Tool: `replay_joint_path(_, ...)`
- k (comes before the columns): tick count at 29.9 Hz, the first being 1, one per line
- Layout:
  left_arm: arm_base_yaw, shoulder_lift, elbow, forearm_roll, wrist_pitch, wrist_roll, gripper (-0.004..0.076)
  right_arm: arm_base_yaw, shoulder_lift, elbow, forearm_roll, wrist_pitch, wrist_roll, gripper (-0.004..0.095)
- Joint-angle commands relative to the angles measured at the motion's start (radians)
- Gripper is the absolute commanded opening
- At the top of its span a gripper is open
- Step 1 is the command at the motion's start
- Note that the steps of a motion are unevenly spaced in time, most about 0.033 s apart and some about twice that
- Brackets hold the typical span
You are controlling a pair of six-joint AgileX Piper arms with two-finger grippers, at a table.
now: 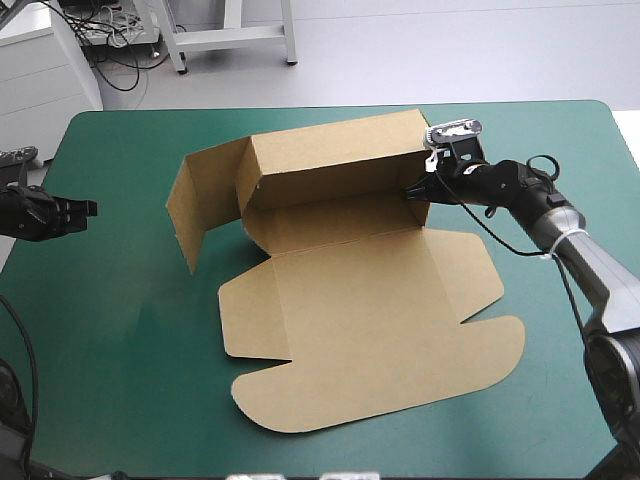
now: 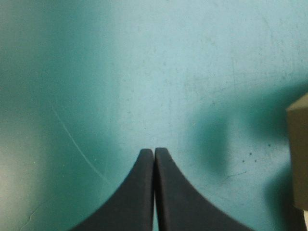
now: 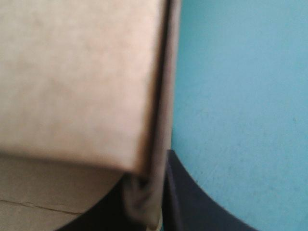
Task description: Fold the box
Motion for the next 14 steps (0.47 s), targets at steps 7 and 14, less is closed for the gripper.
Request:
replay_joint_path(7,0.002,-0.046,-0.023,-0.044,-0.037,-0.010,-0.0032,-0.006,0.036,-0.317,-0.298,0.352,0.438,-0.0002)
replay_joint_path(14,0.002,-0.046,-0.023,-0.044,-0.041,-0.010,-0.0032,-0.006,0.039,-0.487,-0.294,0.605,0.466,-0.0002)
